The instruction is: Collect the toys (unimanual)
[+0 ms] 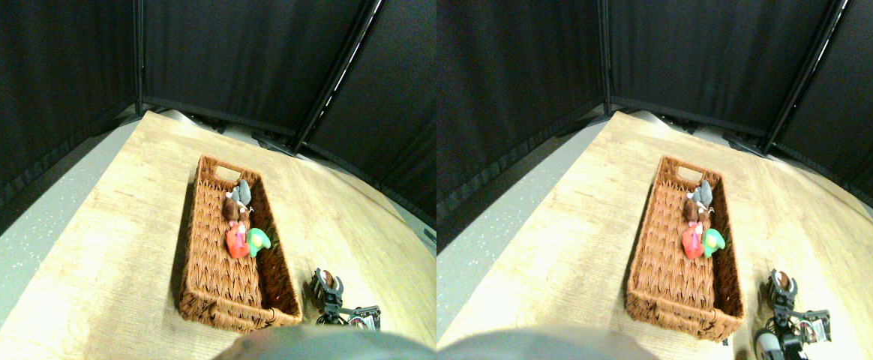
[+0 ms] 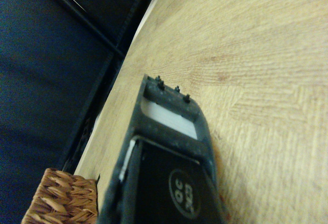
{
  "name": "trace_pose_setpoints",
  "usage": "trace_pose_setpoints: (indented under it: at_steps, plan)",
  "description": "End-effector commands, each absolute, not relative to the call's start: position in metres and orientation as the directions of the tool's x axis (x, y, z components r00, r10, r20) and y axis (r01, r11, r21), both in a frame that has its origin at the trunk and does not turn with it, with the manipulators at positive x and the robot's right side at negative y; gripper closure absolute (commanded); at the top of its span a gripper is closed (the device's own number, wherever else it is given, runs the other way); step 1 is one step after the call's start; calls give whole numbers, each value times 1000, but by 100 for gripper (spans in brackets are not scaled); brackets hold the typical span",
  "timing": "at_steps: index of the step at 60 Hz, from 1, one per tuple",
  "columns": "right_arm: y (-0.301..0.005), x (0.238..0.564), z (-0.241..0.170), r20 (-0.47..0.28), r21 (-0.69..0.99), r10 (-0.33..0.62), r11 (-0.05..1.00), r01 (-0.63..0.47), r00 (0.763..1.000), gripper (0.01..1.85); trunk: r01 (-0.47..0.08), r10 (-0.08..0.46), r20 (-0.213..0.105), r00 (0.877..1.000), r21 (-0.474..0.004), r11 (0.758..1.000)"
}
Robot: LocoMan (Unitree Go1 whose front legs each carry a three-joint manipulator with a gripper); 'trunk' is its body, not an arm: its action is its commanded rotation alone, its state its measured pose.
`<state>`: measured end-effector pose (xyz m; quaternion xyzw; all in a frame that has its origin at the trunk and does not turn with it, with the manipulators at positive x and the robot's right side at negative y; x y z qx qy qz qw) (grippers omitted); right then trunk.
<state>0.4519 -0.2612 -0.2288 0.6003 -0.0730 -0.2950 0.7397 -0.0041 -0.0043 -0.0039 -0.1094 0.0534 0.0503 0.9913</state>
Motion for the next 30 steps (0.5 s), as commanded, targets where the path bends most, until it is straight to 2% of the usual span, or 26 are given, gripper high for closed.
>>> trace_pose_setpoints:
  at_steps: [1, 2, 5, 7, 10, 15, 18, 23, 30]
  plan:
    - [-258, 455, -217, -194, 937, -476, 170, 306, 858, 180, -123, 94, -129, 987, -232, 965]
    - [-257, 456, -215, -194, 937, -474, 171, 305, 859, 180, -123, 94, -129, 987, -232, 965]
    - [-254, 457, -210, -184, 938, -421, 196, 287, 888, 180, -126, 99, -123, 987, -237, 963]
    - [-252, 459, -207, -182, 938, -411, 199, 283, 893, 180, -127, 101, -120, 988, -239, 963]
    - [-245, 462, -199, -171, 940, -362, 220, 262, 916, 180, -129, 103, -117, 988, -243, 961]
    - [-234, 468, -187, -165, 942, -290, 235, 238, 943, 180, -137, 112, -112, 987, -257, 957]
    - [-230, 471, -180, -160, 937, -279, 261, 235, 947, 180, -143, 119, -107, 987, -265, 953]
    - [-216, 480, -165, -151, 933, -196, 295, 205, 969, 180, -154, 129, -107, 986, -278, 948]
    - [-201, 488, -150, -150, 923, -135, 337, 187, 979, 180, -167, 143, -102, 984, -296, 940]
